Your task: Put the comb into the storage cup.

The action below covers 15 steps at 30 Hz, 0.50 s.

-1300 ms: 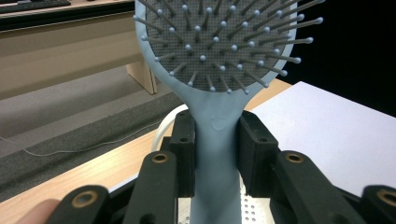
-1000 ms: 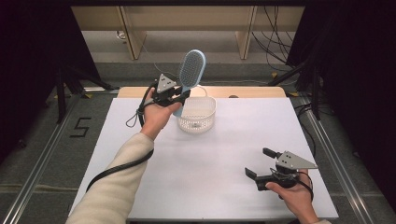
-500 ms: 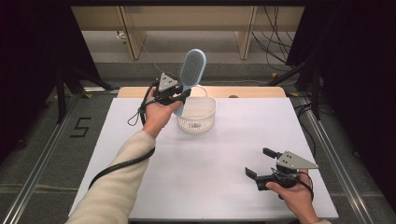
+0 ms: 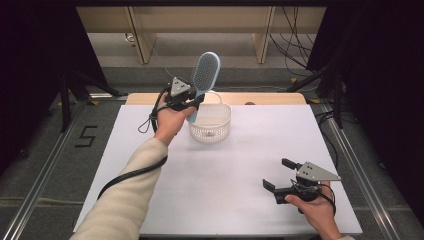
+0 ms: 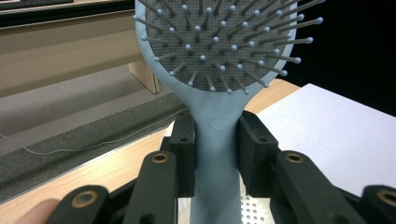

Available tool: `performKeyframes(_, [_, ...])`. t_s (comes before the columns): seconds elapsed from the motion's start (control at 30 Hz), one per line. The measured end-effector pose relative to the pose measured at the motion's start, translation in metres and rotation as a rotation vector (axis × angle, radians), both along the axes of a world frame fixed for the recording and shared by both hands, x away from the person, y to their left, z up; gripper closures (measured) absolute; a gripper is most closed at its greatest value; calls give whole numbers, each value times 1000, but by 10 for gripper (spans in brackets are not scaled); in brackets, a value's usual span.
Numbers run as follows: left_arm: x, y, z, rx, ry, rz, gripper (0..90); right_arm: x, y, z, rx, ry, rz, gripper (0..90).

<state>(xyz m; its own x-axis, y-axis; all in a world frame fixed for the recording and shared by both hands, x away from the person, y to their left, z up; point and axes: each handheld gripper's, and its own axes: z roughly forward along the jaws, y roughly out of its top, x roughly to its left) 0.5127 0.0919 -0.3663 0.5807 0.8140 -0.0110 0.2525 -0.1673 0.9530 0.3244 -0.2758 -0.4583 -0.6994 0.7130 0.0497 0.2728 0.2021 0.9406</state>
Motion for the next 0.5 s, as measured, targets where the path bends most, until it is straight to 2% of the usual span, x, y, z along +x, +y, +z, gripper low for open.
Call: performKeyframes(0.5, [5,-6,-2,-1,2,-6,698,0,0,0,12,0,-5,3])
